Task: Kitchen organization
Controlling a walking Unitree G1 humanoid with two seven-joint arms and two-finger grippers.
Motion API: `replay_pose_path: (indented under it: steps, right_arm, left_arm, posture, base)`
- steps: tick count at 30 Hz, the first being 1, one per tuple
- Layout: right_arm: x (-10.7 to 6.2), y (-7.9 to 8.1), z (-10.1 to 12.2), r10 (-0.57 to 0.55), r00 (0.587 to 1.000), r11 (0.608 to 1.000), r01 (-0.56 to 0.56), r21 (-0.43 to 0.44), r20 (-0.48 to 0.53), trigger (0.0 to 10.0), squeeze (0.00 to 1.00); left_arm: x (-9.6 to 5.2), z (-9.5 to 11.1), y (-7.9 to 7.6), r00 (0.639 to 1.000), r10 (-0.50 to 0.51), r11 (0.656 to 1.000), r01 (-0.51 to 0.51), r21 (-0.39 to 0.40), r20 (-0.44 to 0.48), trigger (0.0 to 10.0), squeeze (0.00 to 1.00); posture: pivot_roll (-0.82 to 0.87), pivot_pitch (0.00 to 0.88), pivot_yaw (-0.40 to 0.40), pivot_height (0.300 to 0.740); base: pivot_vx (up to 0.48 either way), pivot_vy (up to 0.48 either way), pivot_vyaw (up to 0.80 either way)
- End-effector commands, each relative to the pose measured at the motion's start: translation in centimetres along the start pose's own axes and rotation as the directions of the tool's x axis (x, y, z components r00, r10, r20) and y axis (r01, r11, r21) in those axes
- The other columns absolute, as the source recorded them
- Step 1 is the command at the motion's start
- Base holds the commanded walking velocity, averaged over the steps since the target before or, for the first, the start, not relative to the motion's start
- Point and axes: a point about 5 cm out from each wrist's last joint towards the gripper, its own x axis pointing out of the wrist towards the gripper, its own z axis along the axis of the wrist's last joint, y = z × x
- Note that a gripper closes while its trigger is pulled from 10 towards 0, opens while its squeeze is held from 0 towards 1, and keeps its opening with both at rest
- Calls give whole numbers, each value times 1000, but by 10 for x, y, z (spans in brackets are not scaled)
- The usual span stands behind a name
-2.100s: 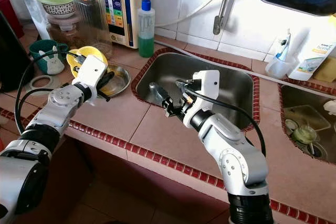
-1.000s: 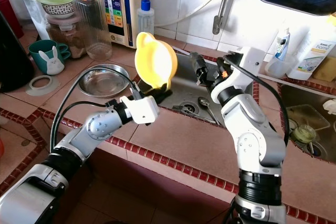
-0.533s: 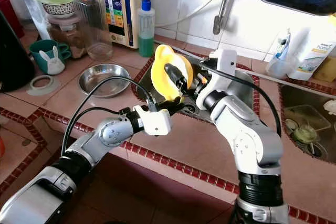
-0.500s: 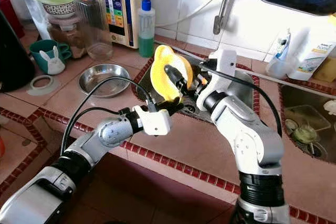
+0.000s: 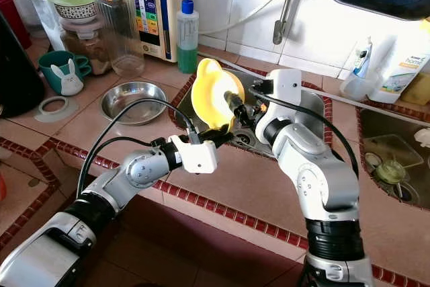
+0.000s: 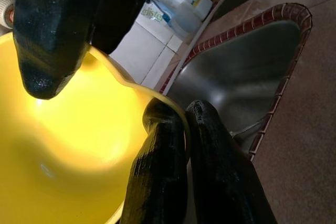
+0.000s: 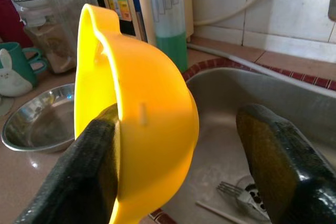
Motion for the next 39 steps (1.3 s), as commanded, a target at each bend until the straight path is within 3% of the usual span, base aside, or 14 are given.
replay_pose_path:
  steps: [1, 7, 9, 13, 14, 15, 18, 19, 30, 39]
  right_arm:
    - [1, -7, 6, -51, 999, 998, 52, -20, 18, 0, 0]
    - [2, -13, 1, -101, 995, 994, 100, -39, -12, 0, 0]
    - [3, -14, 0, -111, 994, 993, 110, -44, -23, 0, 0]
    - [5, -15, -5, -118, 991, 992, 115, -59, -55, 0, 0]
    - [6, -15, -6, -120, 991, 991, 116, -62, -62, 0, 0]
    - [6, -15, -6, -120, 991, 991, 116, -62, -62, 0, 0]
    - [10, -15, -10, -124, 985, 988, 112, -109, -118, 0, 0]
    - [12, -15, -11, -126, 984, 987, 111, -115, -124, 0, 0]
    - [20, -15, -15, -168, 974, 972, 137, -192, -152, 0, 0]
    - [20, -15, -16, -164, 975, 975, 138, -175, -148, 0, 0]
  left_arm:
    - [3, 5, 1, 1000, -10, 1000, 9, 25, 20, 706, 0]
    - [5, 8, -2, 999, -21, 999, 20, 51, 31, 2118, 0]
    - [7, 11, -2, 999, -27, 995, 23, 96, 36, 3843, 0]
    - [10, 15, -2, 998, -33, 993, 27, 118, 46, 4941, 0]
    - [11, 15, -2, 998, -33, 992, 27, 123, 47, 6824, 0]
    - [11, 15, -2, 998, -33, 992, 27, 123, 47, 6824, 0]
    - [14, 18, -2, 998, -30, 990, 23, 137, 52, 9647, 0]
    - [14, 18, -1, 998, -28, 990, 20, 142, 52, 10000, 0]
    - [16, 18, 0, 999, -7, 985, 0, 170, 40, 10000, 0]
    - [18, 18, 4, 999, 42, 986, -47, 162, 31, 10000, 0]
  posture:
    - [188, 0, -54, 740]
    - [190, 0, -55, 740]
    - [192, 0, -56, 740]
    - [195, 0, -59, 740]
    - [195, 0, -59, 740]
    - [195, 0, -59, 740]
    - [193, 0, -60, 740]
    - [193, 0, -60, 740]
    - [196, 0, -63, 740]
    - [195, 0, -63, 740]
  base:
    - [0, 0, 0]
    - [0, 0, 0]
    - [0, 0, 0]
    - [0, 0, 0]
    - [0, 0, 0]
    - [0, 0, 0]
    - [0, 0, 0]
    - [0, 0, 0]
    - [0, 0, 0]
    - [0, 0, 0]
